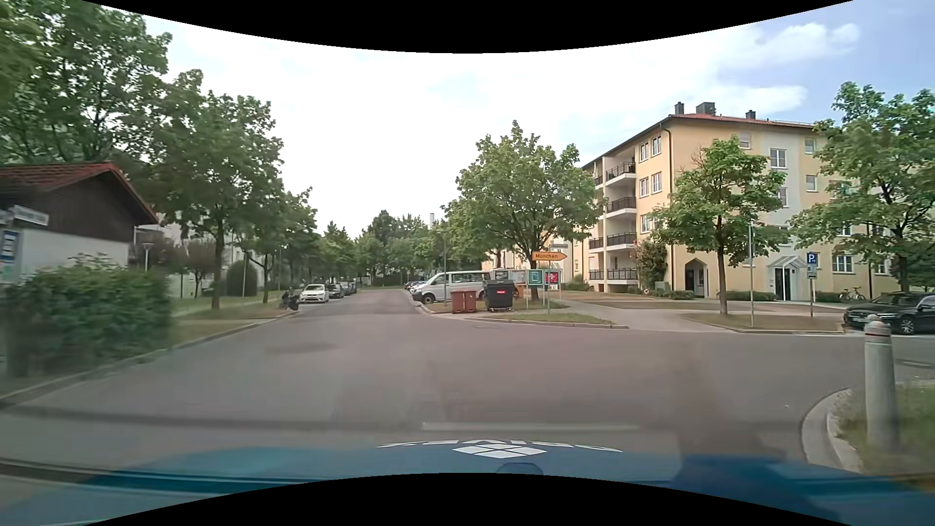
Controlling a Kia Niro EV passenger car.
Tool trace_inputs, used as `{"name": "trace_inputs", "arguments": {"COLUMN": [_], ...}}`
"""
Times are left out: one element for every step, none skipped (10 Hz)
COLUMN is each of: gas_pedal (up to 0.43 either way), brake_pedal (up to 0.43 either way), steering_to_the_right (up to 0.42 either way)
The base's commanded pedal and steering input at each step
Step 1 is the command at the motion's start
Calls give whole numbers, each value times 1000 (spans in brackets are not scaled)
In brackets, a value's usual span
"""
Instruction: Follow the waypoints while adhering to traffic rules and regulations
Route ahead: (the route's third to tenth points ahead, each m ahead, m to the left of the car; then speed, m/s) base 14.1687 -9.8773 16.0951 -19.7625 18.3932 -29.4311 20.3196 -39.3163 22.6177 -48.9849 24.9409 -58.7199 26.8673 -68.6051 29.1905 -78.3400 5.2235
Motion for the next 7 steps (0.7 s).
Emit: {"name": "trace_inputs", "arguments": {"gas_pedal": [87, 87, 87, 87, 98, 110, 130], "brake_pedal": [0, 0, 0, 0, 0, 0, 0], "steering_to_the_right": [225, 256, 279, 304, 328, 344, 361]}}
